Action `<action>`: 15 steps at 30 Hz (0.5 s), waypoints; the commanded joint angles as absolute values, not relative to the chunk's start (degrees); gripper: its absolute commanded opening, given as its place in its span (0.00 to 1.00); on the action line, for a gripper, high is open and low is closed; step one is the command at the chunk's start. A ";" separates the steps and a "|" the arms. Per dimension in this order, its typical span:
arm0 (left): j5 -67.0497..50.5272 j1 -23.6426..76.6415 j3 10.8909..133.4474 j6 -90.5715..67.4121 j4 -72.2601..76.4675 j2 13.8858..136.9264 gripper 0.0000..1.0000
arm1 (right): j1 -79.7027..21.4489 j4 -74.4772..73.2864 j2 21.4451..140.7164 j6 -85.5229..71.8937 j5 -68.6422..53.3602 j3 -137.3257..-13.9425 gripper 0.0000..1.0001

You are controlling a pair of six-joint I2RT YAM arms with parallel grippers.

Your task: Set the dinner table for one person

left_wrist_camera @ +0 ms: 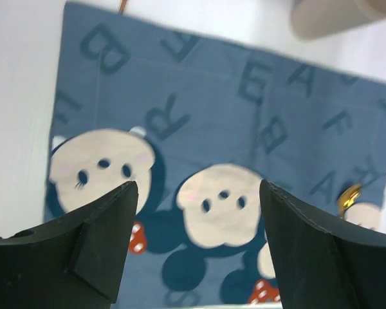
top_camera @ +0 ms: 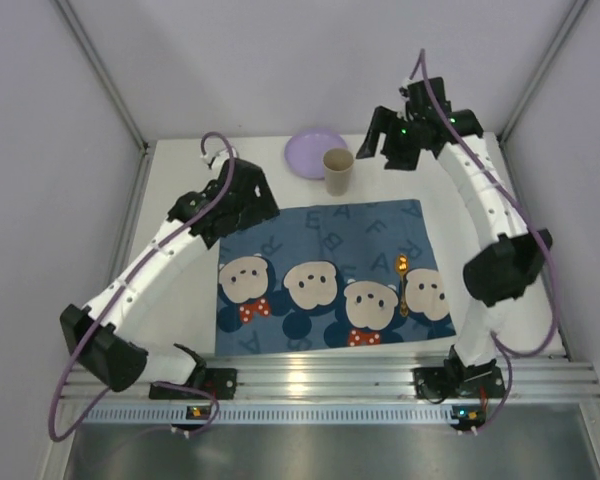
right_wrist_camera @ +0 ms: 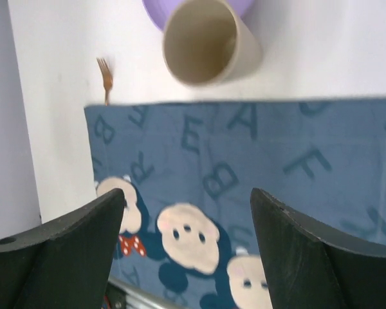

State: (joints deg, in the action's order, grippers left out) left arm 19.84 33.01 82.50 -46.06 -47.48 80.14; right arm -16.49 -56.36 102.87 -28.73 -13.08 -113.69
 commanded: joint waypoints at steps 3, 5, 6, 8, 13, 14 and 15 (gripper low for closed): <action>20.13 32.79 68.57 -38.24 -44.75 71.38 0.82 | -18.72 -52.91 123.96 -30.49 -11.88 -134.44 0.79; 19.43 31.65 65.57 -38.14 -44.65 69.18 0.82 | -18.90 -51.95 129.97 -32.34 -9.68 -140.43 0.78; 18.29 31.29 65.31 -38.23 -45.00 68.91 0.82 | -18.90 -51.07 131.03 -32.87 -8.88 -141.15 0.77; 17.32 30.94 65.39 -37.71 -45.96 68.55 0.82 | -19.16 -48.18 133.23 -34.19 -6.08 -140.63 0.76; 17.49 30.76 65.39 -37.09 -46.94 68.64 0.82 | -20.65 -48.42 138.33 -33.40 -0.18 -141.50 0.71; 17.66 30.59 65.22 -37.00 -46.50 68.99 0.82 | -21.35 -49.04 139.04 -33.05 2.00 -141.68 0.67; 17.75 30.41 65.56 -36.65 -46.67 69.34 0.82 | -21.62 -49.48 140.35 -32.61 4.02 -141.77 0.50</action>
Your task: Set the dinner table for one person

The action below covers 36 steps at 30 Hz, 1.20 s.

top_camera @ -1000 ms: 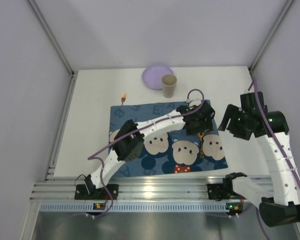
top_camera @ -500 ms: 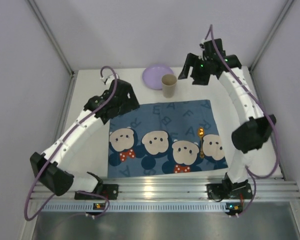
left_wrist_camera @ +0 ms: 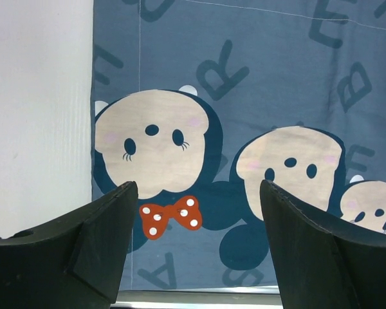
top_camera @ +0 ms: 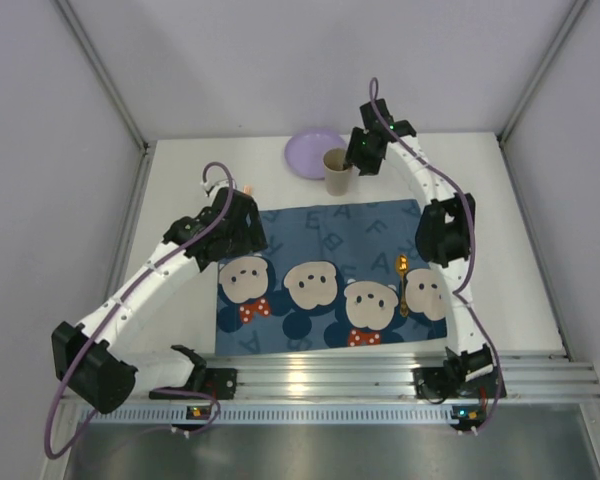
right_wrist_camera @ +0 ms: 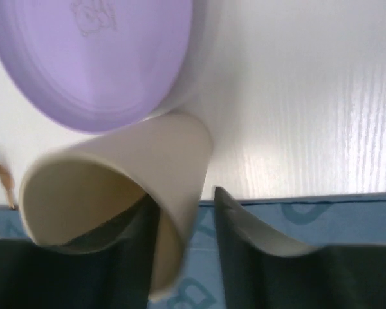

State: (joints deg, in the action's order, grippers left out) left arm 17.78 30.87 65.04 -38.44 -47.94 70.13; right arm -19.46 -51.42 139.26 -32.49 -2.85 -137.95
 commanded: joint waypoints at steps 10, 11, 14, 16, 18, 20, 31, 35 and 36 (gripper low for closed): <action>17.93 29.18 71.45 -35.25 -49.04 78.03 0.82 | -20.66 -51.84 129.04 -29.36 12.12 -141.33 0.00; 18.10 29.18 73.20 -34.64 -49.48 79.00 0.82 | -19.35 -52.73 127.28 -29.36 12.74 -140.89 0.00; 19.42 28.39 75.40 -31.91 -49.40 81.82 0.86 | -17.32 -57.28 118.86 -27.25 17.12 -136.51 0.00; 18.81 27.43 76.28 -30.94 -47.56 83.75 0.89 | -16.88 -59.84 115.07 -25.24 18.71 -128.64 0.00; 17.59 25.67 78.48 -29.71 -46.59 85.60 0.89 | -16.79 -59.59 108.74 -24.17 18.99 -121.15 0.00; 16.70 24.44 81.37 -28.83 -45.62 88.93 0.89 | -16.87 -57.58 102.87 -24.34 18.37 -109.29 0.00; 12.84 16.45 91.05 -24.43 -41.75 102.56 0.88 | -16.88 -45.45 96.50 -27.07 14.06 -83.51 0.00; 11.87 15.03 93.60 -22.25 -39.99 106.25 0.88 | -16.88 -42.19 97.03 -26.90 13.71 -81.21 0.00; 12.65 15.03 94.39 -21.54 -39.99 107.22 0.87 | -16.88 -42.01 97.03 -26.63 13.71 -81.12 0.00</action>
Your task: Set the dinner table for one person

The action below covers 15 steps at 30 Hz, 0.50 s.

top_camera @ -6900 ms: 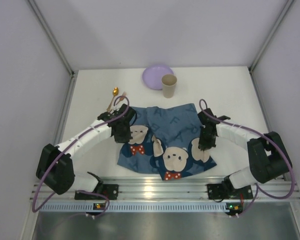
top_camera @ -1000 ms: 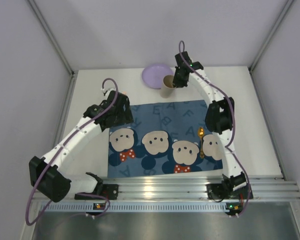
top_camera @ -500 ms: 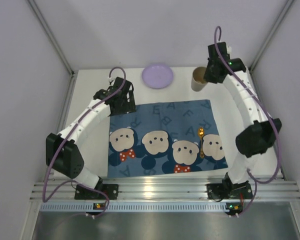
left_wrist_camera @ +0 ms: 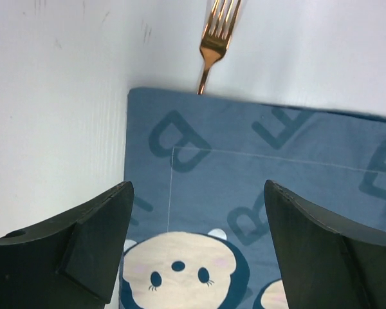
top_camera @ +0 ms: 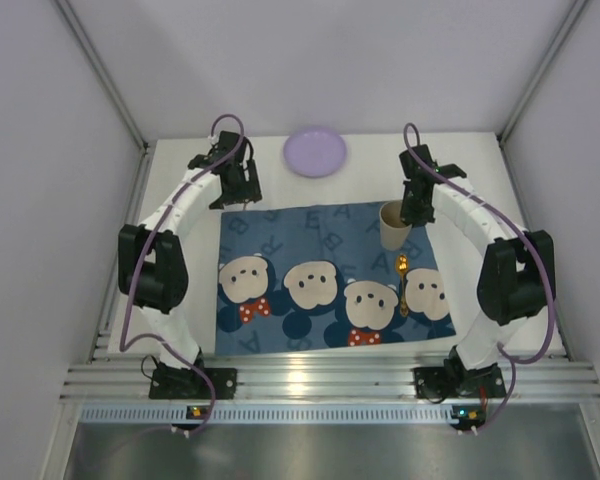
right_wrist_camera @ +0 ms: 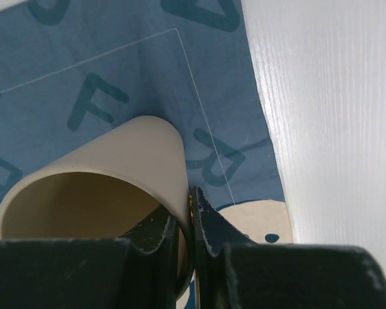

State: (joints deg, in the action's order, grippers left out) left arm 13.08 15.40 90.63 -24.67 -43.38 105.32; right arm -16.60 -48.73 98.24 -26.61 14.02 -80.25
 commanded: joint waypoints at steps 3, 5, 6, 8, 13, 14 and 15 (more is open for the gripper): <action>13.27 14.94 97.29 -19.17 -39.20 110.91 0.87 | -16.96 -42.54 97.03 -25.93 13.80 -81.56 0.00; 13.18 14.85 99.13 -17.15 -38.15 113.98 0.87 | -16.88 -43.33 96.86 -25.58 13.80 -81.83 0.12; 13.27 14.85 100.10 -16.44 -38.06 116.43 0.87 | -16.88 -43.94 96.77 -24.97 13.54 -81.83 0.30; 13.54 14.68 102.91 -15.13 -38.06 118.90 0.86 | -16.96 -44.47 95.98 -24.61 13.36 -81.65 0.45; 13.54 13.71 108.01 -14.24 -37.09 125.94 0.86 | -16.88 -46.40 94.57 -23.38 13.45 -81.38 0.52; 13.62 13.62 108.80 -13.54 -36.74 126.73 0.86 | -16.88 -46.93 94.22 -23.29 13.71 -81.73 0.52; 13.54 13.54 109.59 -13.10 -36.56 128.48 0.86 | -16.88 -47.46 94.04 -23.29 13.97 -82.52 0.53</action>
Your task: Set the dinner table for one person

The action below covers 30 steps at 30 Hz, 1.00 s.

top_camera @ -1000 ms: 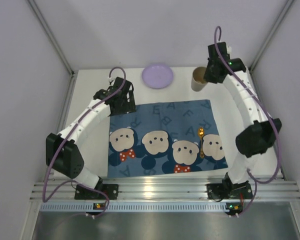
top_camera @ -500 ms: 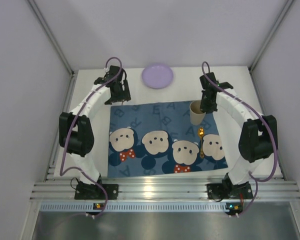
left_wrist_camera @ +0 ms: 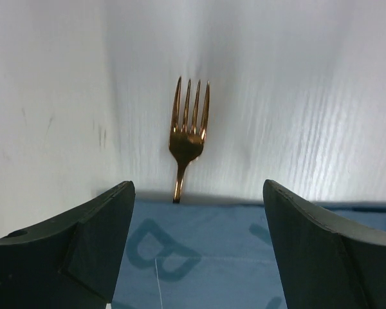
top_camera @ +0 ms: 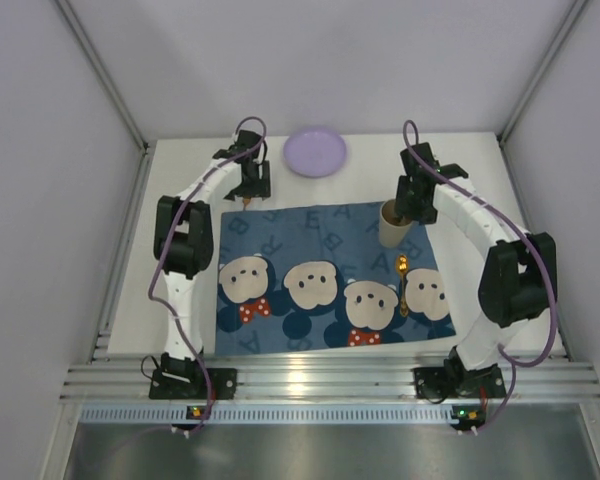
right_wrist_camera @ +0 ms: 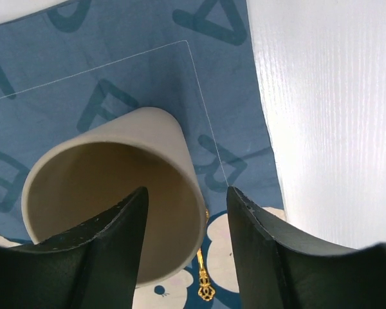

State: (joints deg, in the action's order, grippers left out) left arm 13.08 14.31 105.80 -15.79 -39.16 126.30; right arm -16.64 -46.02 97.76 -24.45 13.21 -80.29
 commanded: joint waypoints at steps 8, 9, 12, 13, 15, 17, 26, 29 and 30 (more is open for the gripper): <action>11.25 10.81 117.68 -10.46 -36.12 136.84 0.85 | -16.96 -52.99 90.88 -24.34 12.13 -84.38 0.54; 10.90 10.29 118.47 -10.55 -36.47 138.67 0.85 | -16.96 -53.78 90.70 -24.43 11.95 -83.50 0.54; 9.41 9.85 120.23 -9.93 -36.39 140.70 0.82 | -16.96 -55.36 90.18 -24.52 11.78 -82.27 0.53; 8.71 9.84 120.06 -9.67 -36.13 140.89 0.78 | -16.96 -55.55 90.00 -24.61 12.30 -82.09 0.53; 7.83 9.84 119.54 -9.58 -36.21 141.33 0.63 | -16.96 -55.81 89.65 -24.52 13.18 -81.56 0.53; 7.38 9.76 118.40 -9.58 -35.95 140.63 0.54 | -16.96 -56.42 90.09 -24.52 14.50 -81.82 0.53; 7.82 9.41 105.56 -9.14 -31.73 135.35 0.38 | -16.96 -55.90 92.64 -26.02 13.98 -81.65 0.52; 8.43 8.97 106.34 -9.05 -32.43 135.96 0.24 | -16.88 -55.90 92.81 -25.93 14.15 -81.82 0.52; 8.70 8.79 107.57 -8.88 -33.13 136.14 0.19 | -16.88 -55.90 92.81 -25.93 14.32 -81.91 0.52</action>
